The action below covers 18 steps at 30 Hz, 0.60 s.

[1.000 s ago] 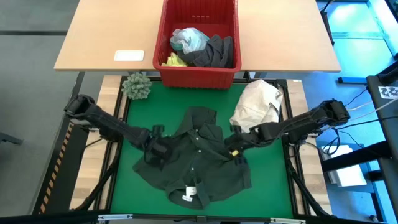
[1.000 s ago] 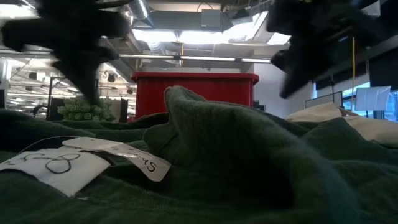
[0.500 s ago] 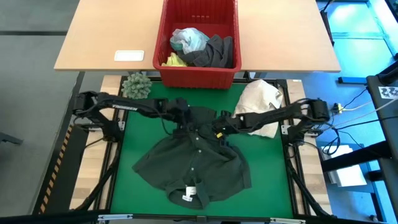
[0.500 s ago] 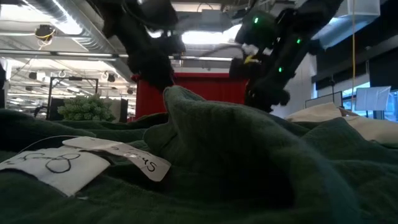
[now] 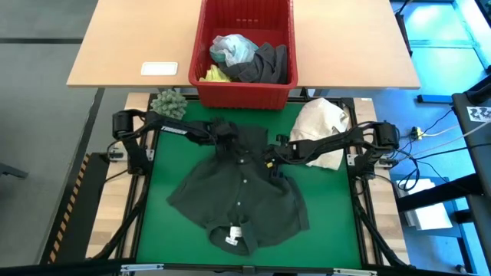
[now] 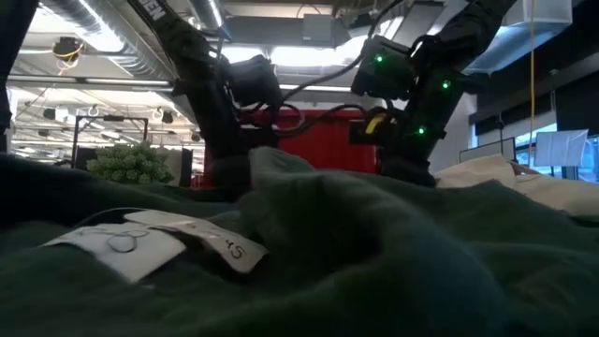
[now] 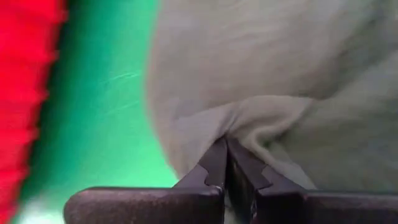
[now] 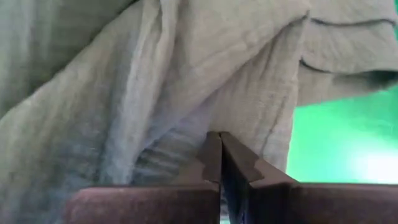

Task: Fold Laundry from Bin
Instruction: Fold the dark green polo

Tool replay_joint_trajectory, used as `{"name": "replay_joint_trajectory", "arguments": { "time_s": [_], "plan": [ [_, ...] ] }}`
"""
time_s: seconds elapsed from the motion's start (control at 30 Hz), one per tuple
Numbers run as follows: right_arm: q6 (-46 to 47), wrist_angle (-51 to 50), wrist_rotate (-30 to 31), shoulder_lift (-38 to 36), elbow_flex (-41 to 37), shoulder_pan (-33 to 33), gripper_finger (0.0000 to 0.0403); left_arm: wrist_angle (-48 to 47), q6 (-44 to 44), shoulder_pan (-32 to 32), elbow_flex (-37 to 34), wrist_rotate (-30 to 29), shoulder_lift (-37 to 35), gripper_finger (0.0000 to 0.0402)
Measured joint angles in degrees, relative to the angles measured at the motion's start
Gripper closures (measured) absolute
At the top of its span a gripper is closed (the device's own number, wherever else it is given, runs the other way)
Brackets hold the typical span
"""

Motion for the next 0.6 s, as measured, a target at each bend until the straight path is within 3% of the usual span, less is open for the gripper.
{"name": "replay_joint_trajectory", "arguments": {
  "time_s": [0.13,0.33,0.47,0.6],
  "plan": [
    [1.82,-3.55,2.41,-0.02,0.01,-0.92,0.0403,-0.52,-2.4,0.71,0.02,-4.79,-1.11,0.0401],
    [3.05,-8.45,4.13,-0.15,0.11,-1.4,0.0403,-8.33,-7.03,2.04,-0.02,-6.58,-1.24,0.0401],
    [4.12,-10.0,4.13,-0.17,0.13,-1.33,0.0403,-14.04,-9.72,2.41,-0.02,-10.74,-1.26,0.0401],
    [4.12,-9.76,4.05,-0.17,0.13,-1.33,0.0403,-14.91,-10.49,1.59,-0.02,-11.53,-1.88,0.0401]
  ]
}}
